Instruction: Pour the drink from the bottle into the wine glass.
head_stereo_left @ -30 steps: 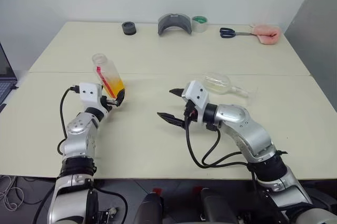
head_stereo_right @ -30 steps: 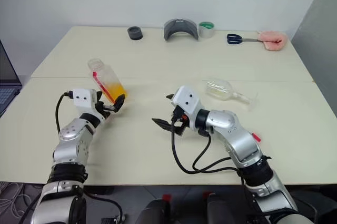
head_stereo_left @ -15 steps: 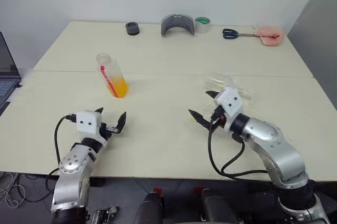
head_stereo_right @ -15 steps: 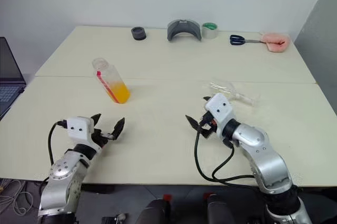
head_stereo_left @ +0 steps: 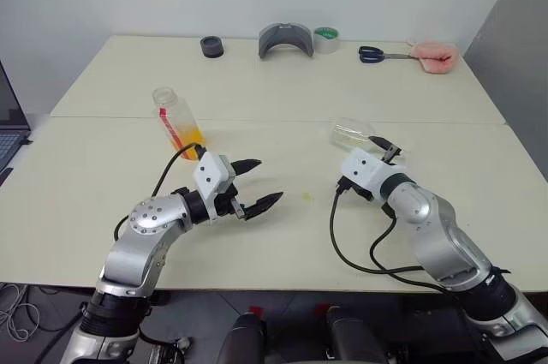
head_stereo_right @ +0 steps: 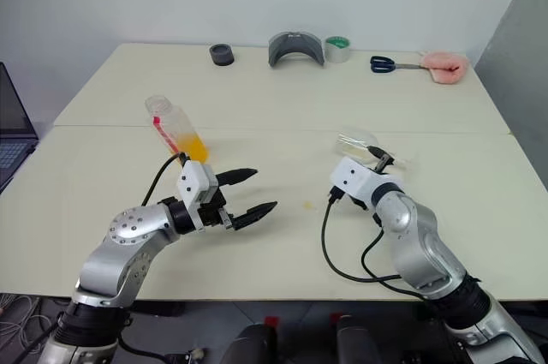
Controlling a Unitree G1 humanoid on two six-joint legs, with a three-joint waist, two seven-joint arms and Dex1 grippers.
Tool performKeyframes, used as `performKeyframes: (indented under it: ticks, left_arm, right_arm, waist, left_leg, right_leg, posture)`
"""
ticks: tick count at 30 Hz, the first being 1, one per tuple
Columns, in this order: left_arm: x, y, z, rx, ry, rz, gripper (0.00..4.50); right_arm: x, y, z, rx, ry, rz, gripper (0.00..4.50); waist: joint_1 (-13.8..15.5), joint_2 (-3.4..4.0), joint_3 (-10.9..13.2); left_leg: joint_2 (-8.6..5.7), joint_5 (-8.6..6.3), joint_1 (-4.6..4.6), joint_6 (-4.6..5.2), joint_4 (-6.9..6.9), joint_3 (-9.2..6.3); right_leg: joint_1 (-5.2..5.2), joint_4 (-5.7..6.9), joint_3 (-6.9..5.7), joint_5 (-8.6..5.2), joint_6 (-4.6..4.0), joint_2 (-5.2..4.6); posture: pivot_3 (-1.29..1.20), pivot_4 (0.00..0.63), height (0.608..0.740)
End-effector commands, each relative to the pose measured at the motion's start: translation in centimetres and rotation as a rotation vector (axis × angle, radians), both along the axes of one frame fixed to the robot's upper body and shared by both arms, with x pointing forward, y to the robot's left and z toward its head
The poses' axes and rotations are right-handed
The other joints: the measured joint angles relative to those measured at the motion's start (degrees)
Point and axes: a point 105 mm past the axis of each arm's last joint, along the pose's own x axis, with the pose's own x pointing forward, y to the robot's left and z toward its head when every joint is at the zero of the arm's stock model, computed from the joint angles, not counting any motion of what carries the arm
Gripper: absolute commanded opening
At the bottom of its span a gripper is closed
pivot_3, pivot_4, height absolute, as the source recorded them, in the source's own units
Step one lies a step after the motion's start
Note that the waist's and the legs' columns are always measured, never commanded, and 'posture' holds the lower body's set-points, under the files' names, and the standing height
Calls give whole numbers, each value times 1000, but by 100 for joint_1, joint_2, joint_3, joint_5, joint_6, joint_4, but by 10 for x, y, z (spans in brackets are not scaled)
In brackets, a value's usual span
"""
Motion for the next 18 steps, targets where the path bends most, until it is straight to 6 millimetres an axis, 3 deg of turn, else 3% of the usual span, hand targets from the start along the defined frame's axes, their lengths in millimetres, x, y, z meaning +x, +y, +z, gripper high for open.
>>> performKeyframes:
  ticks: [1, 7, 18]
  left_arm:
    - [-6, -11, 5, 51, -50, -110, 4467]
    - [-9, -14, -1, 106, -60, -181, 4467]
    - [-5, -6, -6, 97, -79, -135, 4467]
  right_arm:
    - [12, -15, 10, -118, -80, -70, 4500]
    - [36, -27, 5, -249, -120, -109, 4500]
    - [66, -26, -10, -402, -143, -103, 4500]
  waist:
    - [0, 0, 0]
    - [-25, 1, 1]
    - [-35, 0, 0]
  left_leg:
    - [0, 0, 0, 0, 0, 0]
    - [4, 0, 1, 0, -1, 3]
    - [3, 0, 1, 0, 0, 4]
  right_leg:
    - [0, 0, 0, 0, 0, 0]
    - [-3, 2, 1, 0, 0, 3]
    - [-3, 4, 4, 1, -1, 2]
  posture:
    - [0, 150, 740]
    - [0, 150, 740]
    - [0, 150, 740]
